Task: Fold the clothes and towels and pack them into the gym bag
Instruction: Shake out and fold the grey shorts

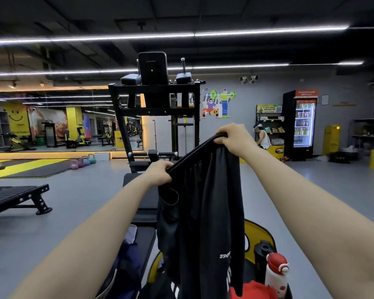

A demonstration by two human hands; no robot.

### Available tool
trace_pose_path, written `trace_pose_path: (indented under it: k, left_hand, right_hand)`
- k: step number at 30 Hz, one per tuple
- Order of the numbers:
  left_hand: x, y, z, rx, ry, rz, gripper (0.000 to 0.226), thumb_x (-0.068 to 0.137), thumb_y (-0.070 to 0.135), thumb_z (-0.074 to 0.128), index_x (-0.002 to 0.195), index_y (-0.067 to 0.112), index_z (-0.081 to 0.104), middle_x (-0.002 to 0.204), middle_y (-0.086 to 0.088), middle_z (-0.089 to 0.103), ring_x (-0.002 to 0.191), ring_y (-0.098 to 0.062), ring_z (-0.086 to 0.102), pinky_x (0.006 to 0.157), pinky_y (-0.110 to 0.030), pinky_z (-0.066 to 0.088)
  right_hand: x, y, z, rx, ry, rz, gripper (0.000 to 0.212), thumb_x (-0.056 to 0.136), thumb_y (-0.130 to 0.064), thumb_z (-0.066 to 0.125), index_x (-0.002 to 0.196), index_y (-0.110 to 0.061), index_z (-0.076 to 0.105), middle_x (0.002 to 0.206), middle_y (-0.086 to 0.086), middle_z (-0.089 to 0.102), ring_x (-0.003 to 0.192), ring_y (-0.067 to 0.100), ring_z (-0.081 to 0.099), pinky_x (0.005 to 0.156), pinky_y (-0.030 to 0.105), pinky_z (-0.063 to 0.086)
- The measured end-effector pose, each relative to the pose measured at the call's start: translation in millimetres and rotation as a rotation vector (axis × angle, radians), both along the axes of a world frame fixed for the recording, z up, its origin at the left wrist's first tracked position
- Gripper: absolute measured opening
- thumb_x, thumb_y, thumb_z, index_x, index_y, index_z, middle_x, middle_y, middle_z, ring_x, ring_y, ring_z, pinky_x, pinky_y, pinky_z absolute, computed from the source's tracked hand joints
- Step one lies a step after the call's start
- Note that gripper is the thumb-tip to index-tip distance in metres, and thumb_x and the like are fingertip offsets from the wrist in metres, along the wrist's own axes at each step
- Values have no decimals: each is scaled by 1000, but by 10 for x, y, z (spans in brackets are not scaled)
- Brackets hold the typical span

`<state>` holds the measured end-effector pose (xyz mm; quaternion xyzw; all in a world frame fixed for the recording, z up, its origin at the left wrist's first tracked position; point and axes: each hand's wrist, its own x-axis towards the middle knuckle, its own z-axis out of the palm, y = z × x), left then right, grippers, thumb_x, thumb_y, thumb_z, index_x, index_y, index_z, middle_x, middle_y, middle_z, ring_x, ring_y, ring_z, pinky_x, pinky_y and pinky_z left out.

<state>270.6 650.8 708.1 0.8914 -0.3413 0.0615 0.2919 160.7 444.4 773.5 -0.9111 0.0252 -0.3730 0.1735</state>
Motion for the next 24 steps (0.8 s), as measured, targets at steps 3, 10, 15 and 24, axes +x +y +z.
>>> trace_pose_path:
  k: [3,10,15,24]
  left_hand:
    - [7,83,164,-26,29,-7,31,84,-4,50,100,18,65,81,-1,59,74,-13,55,61,-18,42]
    - [83,245,446,30,107,16,28,87,-1,50,104,17,63,79,-2,57,72,-12,53,62,-19,43]
    - [137,336,569,29,85,41,21,86,1,51,100,13,61,87,-7,58,81,-20,55,67,-25,45]
    - [291,383,495,-500,96,44,24,83,11,71,105,14,62,102,-10,62,100,-26,59,94,-40,49]
  right_hand:
    - [-62,-107,-35,67,-28,-26,23,93,-17,60,113,-8,67,108,11,66,97,20,56,76,21,35]
    - [-155,-243,-121,125,-9,-96,30,94,-27,59,118,-9,64,116,12,63,92,14,34,77,24,25]
    - [-140,-304,-174,207,-21,-58,27,96,-17,56,118,-4,62,105,9,58,95,14,33,75,21,24]
    - [-33,-524,-182,368,-147,-129,24,85,-22,72,104,-10,65,98,4,59,91,18,49,78,27,37]
